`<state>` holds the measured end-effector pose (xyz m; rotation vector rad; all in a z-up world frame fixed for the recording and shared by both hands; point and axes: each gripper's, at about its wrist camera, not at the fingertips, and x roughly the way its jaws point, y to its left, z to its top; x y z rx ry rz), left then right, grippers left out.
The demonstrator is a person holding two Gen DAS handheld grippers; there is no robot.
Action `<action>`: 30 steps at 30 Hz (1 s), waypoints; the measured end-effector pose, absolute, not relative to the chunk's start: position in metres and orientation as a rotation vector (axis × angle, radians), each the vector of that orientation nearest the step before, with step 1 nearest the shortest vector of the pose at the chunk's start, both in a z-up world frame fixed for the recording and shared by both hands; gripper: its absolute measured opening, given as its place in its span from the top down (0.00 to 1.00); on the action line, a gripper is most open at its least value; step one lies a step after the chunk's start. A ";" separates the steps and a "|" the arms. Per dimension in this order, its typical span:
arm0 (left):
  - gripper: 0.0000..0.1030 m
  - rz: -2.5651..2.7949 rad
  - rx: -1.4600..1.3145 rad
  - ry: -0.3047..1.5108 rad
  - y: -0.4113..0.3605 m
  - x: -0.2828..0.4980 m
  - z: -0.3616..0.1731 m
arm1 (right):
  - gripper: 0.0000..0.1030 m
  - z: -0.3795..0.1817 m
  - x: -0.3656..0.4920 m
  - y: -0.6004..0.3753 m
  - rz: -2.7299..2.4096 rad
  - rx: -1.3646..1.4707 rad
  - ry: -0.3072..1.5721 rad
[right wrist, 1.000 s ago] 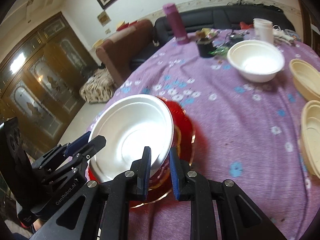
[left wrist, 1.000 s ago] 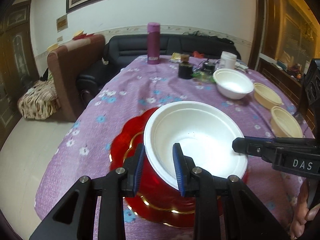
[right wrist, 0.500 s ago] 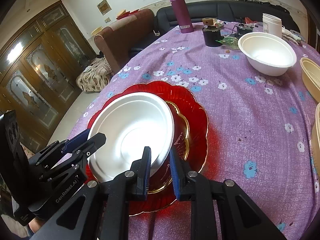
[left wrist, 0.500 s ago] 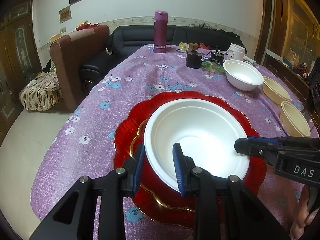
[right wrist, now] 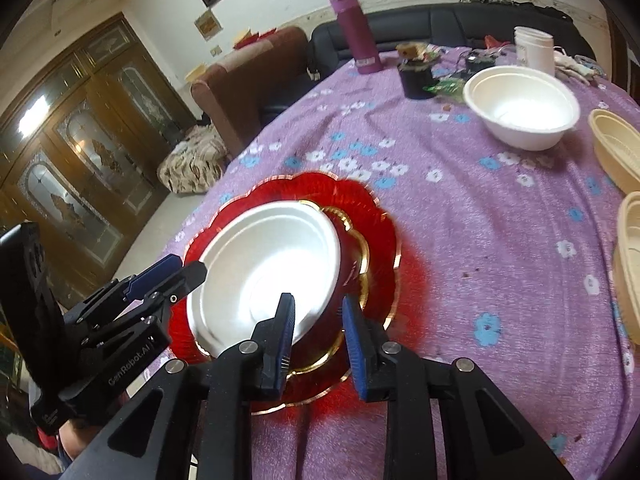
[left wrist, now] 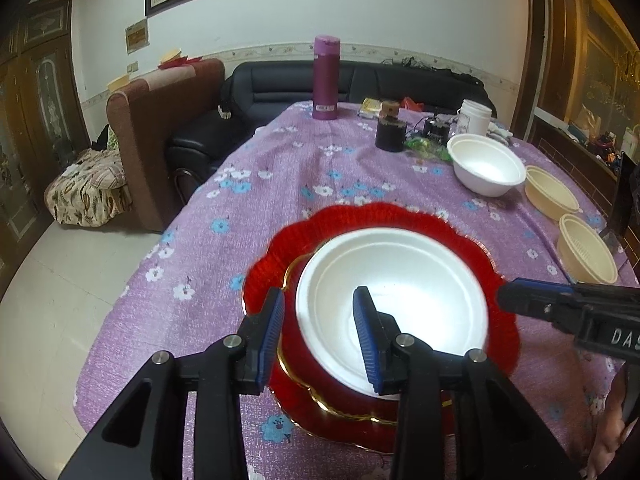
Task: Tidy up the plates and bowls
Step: 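Open the left tool to release the white plate, then move the left tool to the large beige bowl rim and grasp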
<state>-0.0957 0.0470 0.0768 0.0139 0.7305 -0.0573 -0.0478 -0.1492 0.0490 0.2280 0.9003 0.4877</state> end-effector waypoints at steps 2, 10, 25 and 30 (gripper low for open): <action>0.66 -0.071 0.021 0.718 0.041 -0.097 0.084 | 0.74 0.054 -0.050 -0.161 0.478 0.256 0.885; 0.63 -0.217 0.066 0.699 -0.012 -0.098 0.109 | 0.73 0.068 -0.066 -0.236 0.396 0.385 0.819; 0.62 -0.581 0.113 0.869 -0.155 -0.089 0.086 | 0.63 0.063 -0.077 -0.426 -0.157 0.477 0.760; 0.62 -0.590 0.120 0.922 -0.171 -0.080 0.073 | 0.62 0.041 -0.070 -0.439 -0.165 0.523 0.804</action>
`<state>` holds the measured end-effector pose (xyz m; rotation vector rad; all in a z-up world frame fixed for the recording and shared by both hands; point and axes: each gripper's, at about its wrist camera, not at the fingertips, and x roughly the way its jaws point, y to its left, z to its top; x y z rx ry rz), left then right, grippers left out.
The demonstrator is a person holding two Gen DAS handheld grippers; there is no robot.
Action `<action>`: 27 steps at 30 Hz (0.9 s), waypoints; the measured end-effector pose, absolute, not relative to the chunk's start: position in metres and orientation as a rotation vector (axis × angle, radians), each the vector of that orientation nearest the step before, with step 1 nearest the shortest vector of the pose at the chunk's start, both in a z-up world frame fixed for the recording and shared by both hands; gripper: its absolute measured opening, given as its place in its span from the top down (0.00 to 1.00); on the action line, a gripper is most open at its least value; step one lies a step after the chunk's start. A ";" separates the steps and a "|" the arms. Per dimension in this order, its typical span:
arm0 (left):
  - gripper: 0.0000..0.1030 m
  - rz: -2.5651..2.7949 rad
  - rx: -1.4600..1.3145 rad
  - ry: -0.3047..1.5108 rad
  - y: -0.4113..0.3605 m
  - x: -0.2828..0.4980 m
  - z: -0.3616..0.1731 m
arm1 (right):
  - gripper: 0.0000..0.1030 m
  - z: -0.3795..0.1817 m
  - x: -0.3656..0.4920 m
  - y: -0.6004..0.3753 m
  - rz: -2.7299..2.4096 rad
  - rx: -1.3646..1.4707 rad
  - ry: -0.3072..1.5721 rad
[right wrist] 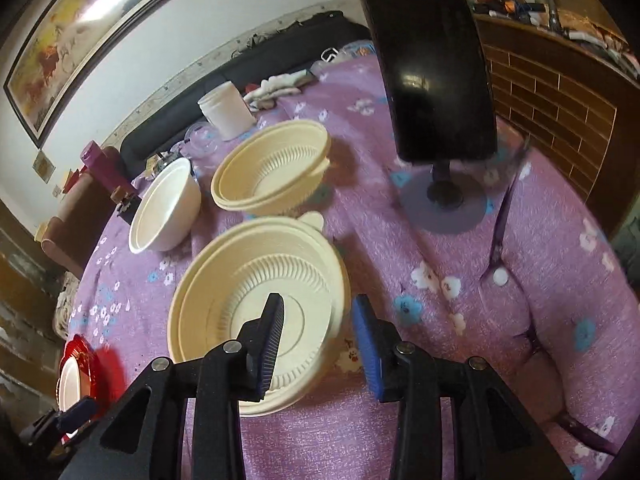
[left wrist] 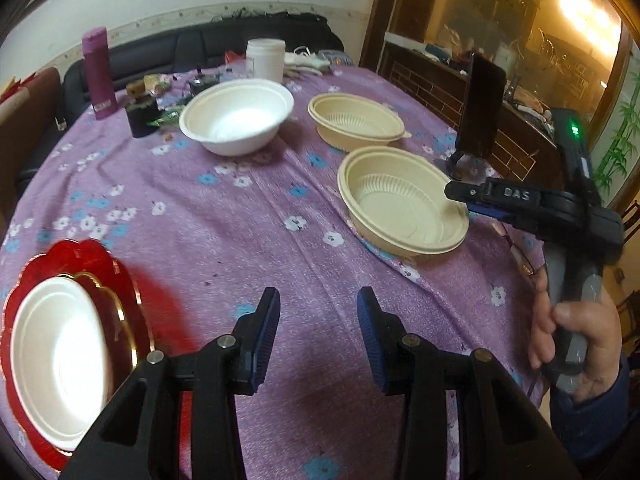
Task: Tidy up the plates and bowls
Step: 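Move the left tool to the large beige bowl rim and grasp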
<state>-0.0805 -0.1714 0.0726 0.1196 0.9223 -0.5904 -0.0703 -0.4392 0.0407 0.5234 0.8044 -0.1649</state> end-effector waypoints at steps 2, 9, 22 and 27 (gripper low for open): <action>0.62 -0.583 0.119 0.927 -0.172 -0.077 0.072 | 0.61 0.040 -0.074 -0.438 -0.149 0.538 0.797; 0.62 -0.572 0.098 0.930 -0.177 -0.060 0.074 | 0.54 0.038 -0.090 -0.406 0.021 0.587 0.825; 0.63 -0.539 0.031 0.942 -0.211 -0.015 0.064 | 0.58 0.040 -0.098 -0.435 -0.081 0.578 0.758; 0.86 -0.517 0.095 0.919 -0.228 -0.008 0.055 | 0.70 0.031 -0.077 -0.439 -0.095 0.561 0.781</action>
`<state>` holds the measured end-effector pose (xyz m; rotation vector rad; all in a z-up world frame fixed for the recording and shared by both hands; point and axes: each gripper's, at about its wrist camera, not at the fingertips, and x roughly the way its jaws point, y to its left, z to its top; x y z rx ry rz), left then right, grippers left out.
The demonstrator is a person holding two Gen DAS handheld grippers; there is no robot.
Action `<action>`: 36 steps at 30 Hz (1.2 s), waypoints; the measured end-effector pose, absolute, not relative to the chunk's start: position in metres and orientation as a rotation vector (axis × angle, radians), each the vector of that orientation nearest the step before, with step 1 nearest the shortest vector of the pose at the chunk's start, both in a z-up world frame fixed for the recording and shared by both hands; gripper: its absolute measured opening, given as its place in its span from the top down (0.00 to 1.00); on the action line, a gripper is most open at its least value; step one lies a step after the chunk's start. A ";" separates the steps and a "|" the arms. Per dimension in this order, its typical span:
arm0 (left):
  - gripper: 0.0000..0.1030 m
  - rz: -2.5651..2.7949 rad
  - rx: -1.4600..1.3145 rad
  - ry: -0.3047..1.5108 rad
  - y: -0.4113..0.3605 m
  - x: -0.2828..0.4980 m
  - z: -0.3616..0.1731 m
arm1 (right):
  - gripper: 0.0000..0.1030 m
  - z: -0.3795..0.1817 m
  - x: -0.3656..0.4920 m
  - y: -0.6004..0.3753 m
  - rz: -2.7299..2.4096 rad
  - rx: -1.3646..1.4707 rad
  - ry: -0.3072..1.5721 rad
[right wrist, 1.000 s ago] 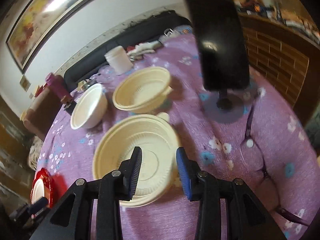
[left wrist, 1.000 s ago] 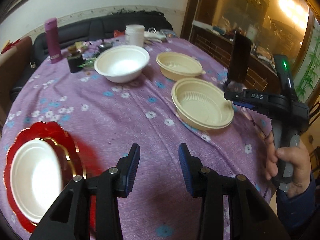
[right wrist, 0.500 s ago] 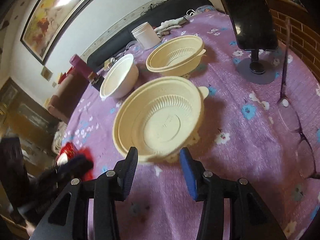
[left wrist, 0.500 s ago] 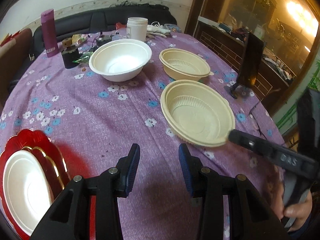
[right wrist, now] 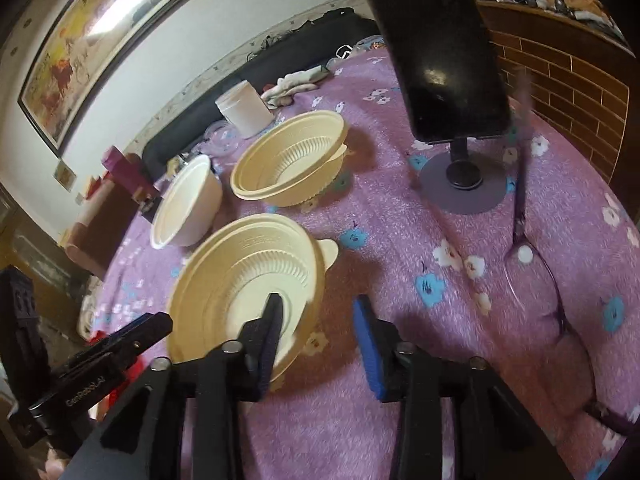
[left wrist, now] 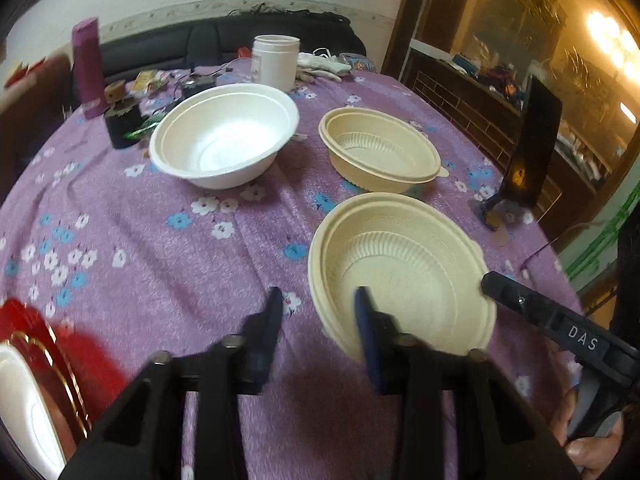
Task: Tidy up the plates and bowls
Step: 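Move the left tool to the large beige bowl rim and grasp, then lift the large beige bowl and carry it toward the plate stack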
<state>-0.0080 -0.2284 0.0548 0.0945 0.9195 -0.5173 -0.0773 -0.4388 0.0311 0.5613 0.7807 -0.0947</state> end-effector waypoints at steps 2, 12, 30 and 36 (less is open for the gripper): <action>0.88 -0.511 0.132 0.905 -0.236 -0.009 0.052 | 0.81 0.026 -0.072 -0.438 -0.071 0.567 0.796; 0.88 -0.481 0.165 0.852 -0.210 -0.036 0.071 | 0.83 0.041 -0.087 -0.425 -0.009 0.563 0.783; 0.84 -0.394 0.160 0.857 -0.141 -0.088 0.054 | 0.81 0.026 -0.117 -0.350 0.180 0.463 0.878; 0.84 -0.379 0.181 0.829 -0.143 -0.090 0.049 | 0.80 0.028 -0.117 -0.346 0.164 0.431 0.860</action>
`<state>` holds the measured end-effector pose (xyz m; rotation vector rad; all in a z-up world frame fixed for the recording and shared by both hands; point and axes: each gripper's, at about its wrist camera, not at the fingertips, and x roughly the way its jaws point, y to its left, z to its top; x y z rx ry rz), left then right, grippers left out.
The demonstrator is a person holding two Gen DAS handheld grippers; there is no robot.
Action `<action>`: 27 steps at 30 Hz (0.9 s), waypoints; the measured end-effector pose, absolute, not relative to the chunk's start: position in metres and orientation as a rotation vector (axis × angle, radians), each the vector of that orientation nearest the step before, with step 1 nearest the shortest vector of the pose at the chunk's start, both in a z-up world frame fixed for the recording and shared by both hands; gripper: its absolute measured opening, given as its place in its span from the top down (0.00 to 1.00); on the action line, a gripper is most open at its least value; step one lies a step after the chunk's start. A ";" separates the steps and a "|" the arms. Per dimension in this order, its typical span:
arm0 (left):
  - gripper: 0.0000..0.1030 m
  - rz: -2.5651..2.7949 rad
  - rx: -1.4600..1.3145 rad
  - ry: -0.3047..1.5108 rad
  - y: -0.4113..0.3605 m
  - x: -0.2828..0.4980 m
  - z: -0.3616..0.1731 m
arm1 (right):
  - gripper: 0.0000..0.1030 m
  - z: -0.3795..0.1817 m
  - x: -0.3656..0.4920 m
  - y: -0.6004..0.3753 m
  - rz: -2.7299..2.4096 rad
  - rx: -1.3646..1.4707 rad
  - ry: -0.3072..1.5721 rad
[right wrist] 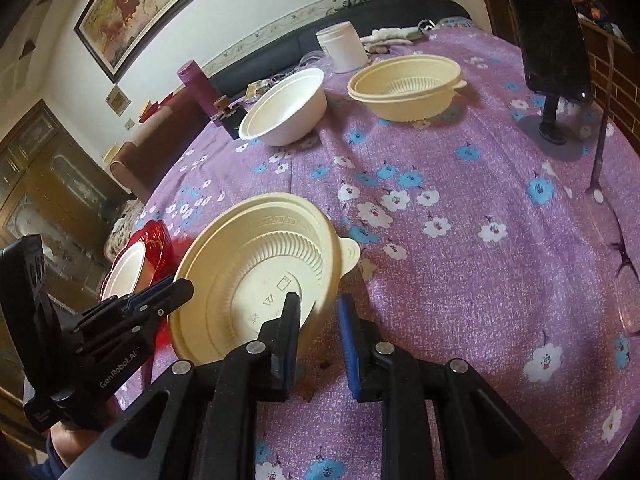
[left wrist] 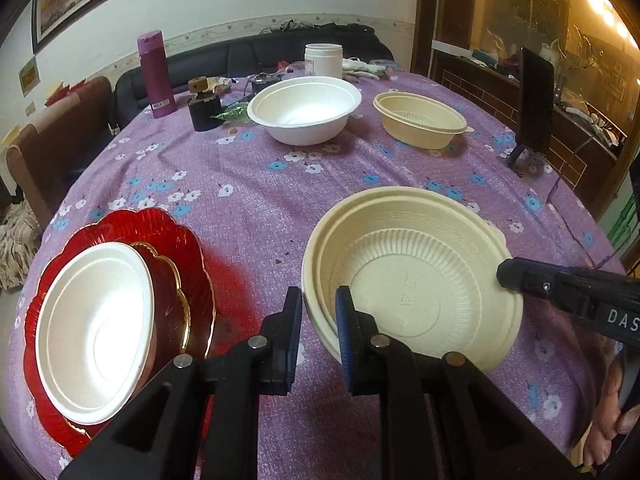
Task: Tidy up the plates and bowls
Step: 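Lift the large beige bowl and carry it toward the plate stack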
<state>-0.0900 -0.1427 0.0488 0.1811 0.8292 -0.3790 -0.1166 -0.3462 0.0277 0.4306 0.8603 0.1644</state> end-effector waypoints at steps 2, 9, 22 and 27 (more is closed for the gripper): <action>0.84 -0.376 0.189 0.815 -0.143 -0.092 0.048 | 0.80 0.028 -0.116 -0.343 0.165 0.417 0.850; 0.83 -0.358 0.202 0.771 -0.142 -0.096 0.057 | 0.79 0.035 -0.121 -0.337 0.165 0.396 0.820; 0.83 -0.332 0.212 0.712 -0.136 -0.102 0.066 | 0.79 0.047 -0.120 -0.333 0.188 0.410 0.793; 0.83 -0.326 0.219 0.693 -0.135 -0.104 0.068 | 0.79 0.048 -0.119 -0.330 0.190 0.407 0.792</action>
